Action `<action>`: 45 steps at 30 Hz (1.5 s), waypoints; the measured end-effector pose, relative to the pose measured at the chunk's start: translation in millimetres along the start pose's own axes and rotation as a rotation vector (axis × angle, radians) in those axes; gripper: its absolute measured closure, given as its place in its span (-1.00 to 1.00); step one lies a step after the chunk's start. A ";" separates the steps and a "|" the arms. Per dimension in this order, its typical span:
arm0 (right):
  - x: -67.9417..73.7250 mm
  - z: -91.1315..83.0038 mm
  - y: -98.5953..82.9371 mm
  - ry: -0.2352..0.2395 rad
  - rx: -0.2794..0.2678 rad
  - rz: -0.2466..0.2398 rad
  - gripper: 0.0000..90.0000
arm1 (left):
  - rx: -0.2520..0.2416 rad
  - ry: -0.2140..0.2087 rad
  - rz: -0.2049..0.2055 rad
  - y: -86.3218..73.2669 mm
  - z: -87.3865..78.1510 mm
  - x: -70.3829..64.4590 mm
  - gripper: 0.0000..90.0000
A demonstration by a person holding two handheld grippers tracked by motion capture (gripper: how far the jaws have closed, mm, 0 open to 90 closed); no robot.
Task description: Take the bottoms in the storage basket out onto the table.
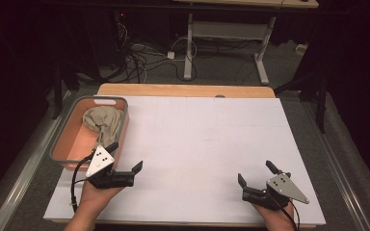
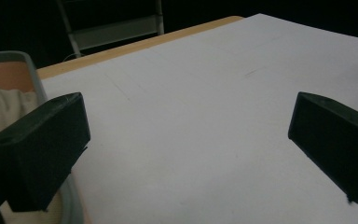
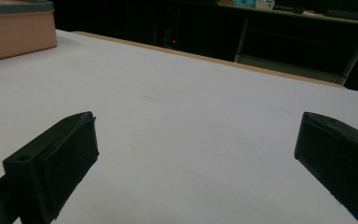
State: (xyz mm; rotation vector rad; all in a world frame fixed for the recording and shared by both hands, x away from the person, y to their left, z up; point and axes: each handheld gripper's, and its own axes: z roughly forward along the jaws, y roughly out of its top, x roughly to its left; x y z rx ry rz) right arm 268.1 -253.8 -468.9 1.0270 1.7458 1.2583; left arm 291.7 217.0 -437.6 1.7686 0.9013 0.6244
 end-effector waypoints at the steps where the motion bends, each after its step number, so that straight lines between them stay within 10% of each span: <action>1: -0.3 -0.1 0.0 -0.001 0.000 -0.001 -0.99 | -0.001 0.002 -0.004 0.2 -0.8 1.6 -1.00; 45: -2.4 0.3 -2.6 -0.002 0.009 0.004 -0.99 | -0.076 0.196 -0.149 -12.5 -51.9 88.1 -1.00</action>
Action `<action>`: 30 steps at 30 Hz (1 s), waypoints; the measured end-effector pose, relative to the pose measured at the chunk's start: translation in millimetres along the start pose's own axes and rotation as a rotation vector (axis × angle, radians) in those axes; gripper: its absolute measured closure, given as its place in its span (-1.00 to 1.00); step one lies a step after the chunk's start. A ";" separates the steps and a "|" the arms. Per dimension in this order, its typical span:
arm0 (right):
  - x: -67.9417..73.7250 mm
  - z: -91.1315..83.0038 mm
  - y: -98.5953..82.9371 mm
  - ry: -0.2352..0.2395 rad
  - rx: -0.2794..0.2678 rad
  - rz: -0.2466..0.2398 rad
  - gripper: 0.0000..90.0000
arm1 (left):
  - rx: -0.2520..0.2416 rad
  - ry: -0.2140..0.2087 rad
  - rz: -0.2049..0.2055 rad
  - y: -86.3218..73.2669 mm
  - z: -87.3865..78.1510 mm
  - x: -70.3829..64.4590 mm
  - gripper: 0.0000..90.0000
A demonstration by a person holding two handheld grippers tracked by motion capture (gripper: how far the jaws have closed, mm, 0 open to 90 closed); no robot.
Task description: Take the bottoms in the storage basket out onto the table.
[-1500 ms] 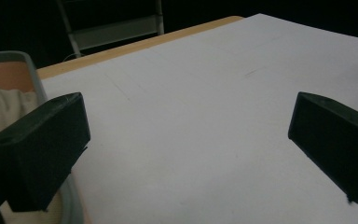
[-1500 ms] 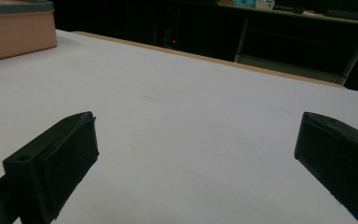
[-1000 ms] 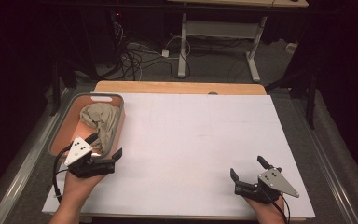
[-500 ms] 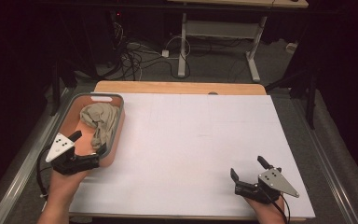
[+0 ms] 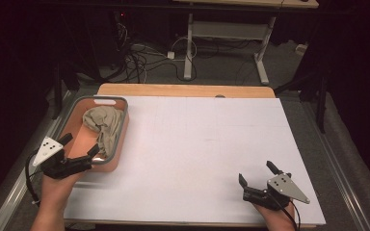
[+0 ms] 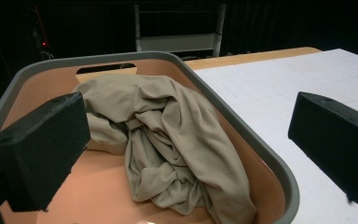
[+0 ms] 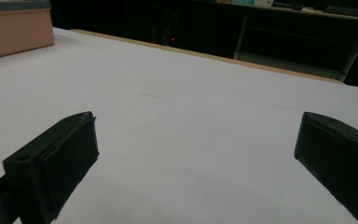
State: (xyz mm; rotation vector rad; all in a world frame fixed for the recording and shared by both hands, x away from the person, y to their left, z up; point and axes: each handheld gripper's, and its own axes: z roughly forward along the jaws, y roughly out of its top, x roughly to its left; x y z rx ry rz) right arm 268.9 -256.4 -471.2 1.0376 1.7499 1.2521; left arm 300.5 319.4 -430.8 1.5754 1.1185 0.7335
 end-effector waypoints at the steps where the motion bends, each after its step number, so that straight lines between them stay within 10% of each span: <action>1: 0.3 0.1 0.0 0.001 0.001 -0.002 -0.99 | 0.002 0.003 -0.001 -0.3 0.3 0.6 -1.00; 30: 6.2 -8.8 -7.4 0.045 0.021 -0.056 -0.99 | 0.036 -0.051 0.036 7.9 21.2 -40.3 -1.00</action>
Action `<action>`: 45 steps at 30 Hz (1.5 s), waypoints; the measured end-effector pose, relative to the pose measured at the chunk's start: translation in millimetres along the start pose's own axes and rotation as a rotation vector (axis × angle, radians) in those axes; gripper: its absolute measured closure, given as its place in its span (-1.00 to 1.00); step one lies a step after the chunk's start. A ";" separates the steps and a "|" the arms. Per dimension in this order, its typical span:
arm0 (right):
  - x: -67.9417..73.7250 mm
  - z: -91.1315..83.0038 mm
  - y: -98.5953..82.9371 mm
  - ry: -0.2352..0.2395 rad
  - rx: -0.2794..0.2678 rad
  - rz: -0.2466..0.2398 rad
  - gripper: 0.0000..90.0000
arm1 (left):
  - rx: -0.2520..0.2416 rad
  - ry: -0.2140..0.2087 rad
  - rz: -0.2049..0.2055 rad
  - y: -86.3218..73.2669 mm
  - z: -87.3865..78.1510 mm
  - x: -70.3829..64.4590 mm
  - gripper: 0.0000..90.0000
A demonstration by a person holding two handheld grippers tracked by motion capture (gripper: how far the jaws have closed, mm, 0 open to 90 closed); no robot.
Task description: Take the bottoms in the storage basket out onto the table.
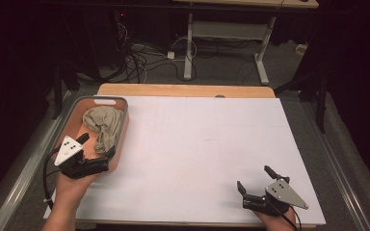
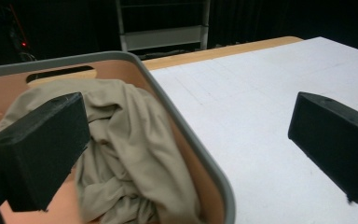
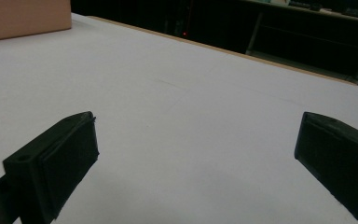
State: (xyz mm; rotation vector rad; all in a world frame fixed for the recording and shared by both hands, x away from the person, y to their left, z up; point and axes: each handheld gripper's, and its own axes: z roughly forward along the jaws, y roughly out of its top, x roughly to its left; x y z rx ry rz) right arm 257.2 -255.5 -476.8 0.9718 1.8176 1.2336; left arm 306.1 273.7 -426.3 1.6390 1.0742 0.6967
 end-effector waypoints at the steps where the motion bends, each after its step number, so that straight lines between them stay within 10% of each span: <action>1: 0.4 0.0 0.1 0.000 0.000 -0.003 -0.99 | 0.002 -0.012 -0.015 2.4 2.3 -0.9 -1.00; 13: -0.9 -5.6 3.8 -0.007 -0.031 0.029 -0.99 | 0.006 -0.061 -0.065 32.9 26.1 1.2 -1.00; 23: -1.3 -7.5 5.0 -0.014 -0.038 0.034 -0.99 | 0.034 -0.008 -0.068 56.3 51.1 14.8 -1.00; 45: -0.9 -7.9 5.0 -0.018 -0.033 0.030 -0.99 | 0.460 0.114 -0.184 46.5 120.1 81.6 -1.00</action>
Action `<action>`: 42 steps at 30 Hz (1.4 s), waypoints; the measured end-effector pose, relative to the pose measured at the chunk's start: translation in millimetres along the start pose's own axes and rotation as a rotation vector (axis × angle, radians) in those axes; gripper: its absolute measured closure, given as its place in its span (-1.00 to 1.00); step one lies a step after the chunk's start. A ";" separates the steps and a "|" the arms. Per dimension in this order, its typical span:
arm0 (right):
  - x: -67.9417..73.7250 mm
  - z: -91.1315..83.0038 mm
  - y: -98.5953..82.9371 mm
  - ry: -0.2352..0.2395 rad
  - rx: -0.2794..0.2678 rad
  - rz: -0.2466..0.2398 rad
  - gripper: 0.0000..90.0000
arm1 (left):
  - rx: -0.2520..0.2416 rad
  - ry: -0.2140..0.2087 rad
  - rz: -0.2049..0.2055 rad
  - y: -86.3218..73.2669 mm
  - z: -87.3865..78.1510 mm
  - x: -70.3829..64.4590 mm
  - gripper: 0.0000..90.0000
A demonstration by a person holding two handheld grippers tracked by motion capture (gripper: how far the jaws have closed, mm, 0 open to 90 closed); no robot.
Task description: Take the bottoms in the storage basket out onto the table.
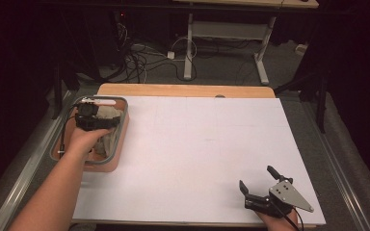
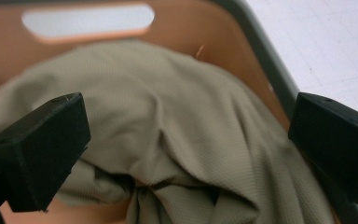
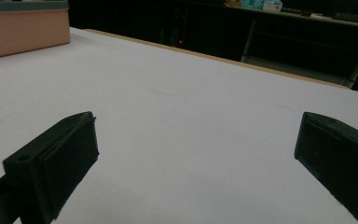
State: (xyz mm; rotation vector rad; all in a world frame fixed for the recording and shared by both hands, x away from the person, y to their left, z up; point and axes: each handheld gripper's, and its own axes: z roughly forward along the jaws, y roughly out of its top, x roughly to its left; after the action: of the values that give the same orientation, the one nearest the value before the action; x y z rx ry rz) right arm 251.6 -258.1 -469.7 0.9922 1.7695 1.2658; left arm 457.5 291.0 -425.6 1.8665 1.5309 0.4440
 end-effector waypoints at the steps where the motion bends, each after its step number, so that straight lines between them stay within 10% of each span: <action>1: 0.0 -0.3 0.1 0.000 -0.002 -0.001 -0.99 | 0.038 0.026 0.006 -0.7 1.4 0.3 -1.00; 16: 1.6 0.7 -0.5 -0.003 0.004 -0.018 -0.99 | 0.344 -0.066 -0.126 0.1 33.0 18.9 -1.00; 27: 2.9 4.3 -2.0 0.007 0.016 -0.026 -0.99 | 0.370 -0.141 0.018 -4.4 31.0 8.9 0.27; 42: 2.6 4.9 -0.7 0.022 0.006 -0.014 -0.99 | 0.466 0.023 0.180 -4.5 0.2 20.9 0.30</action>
State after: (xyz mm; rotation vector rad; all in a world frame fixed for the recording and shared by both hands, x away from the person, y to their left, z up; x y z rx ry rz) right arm 254.7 -254.0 -471.9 0.9712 1.7953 1.2673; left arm 459.7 311.3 -432.0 2.3753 1.5844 0.1964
